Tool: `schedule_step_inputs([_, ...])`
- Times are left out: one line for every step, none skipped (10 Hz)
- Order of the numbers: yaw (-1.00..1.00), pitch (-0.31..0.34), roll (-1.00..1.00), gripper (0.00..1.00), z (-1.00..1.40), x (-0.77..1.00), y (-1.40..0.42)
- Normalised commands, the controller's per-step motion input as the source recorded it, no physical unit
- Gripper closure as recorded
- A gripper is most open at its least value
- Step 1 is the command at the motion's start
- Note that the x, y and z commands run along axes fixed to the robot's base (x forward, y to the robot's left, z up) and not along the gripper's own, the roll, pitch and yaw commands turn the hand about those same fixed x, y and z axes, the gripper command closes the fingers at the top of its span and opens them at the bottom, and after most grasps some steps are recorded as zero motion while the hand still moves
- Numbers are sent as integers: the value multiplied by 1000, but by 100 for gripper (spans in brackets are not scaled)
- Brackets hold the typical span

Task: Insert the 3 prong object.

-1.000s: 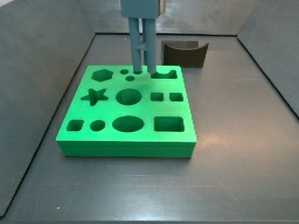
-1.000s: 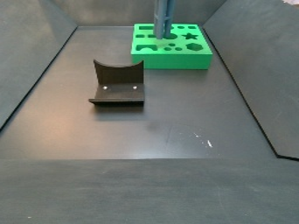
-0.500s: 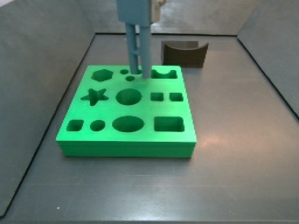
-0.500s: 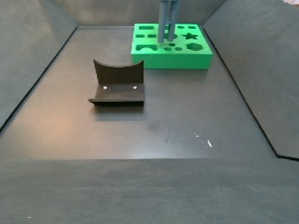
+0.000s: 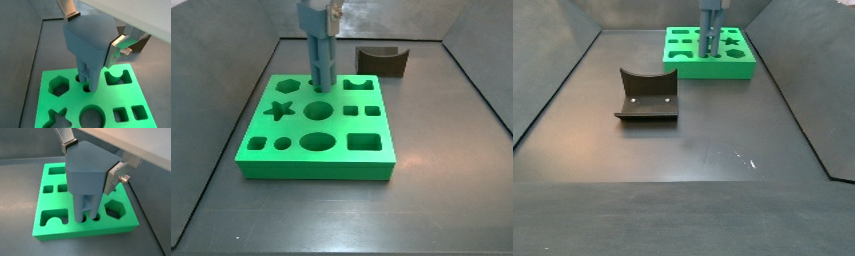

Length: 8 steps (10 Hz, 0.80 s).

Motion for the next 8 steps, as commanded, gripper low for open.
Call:
schedule_step_inputs([-537,0,0,100,-106,-254,40])
schedule_step_inputs([-437,-34,-49,100,-74,-251,-17])
schedule_step_inputs([-597,-31,-60,100,-114,-60,-97])
schedule_step_inputs([-711,-10,-74,100,-160,20,-97])
schedule_step_inputs([-360,0,-83,100,-257,149,-31])
schedule_step_inputs([-234,0,-81,100,-457,240,0])
schedule_step_inputs([-103,0,-39,100,-526,189,37])
schedule_step_inputs([0,0,-40,100,-534,106,37])
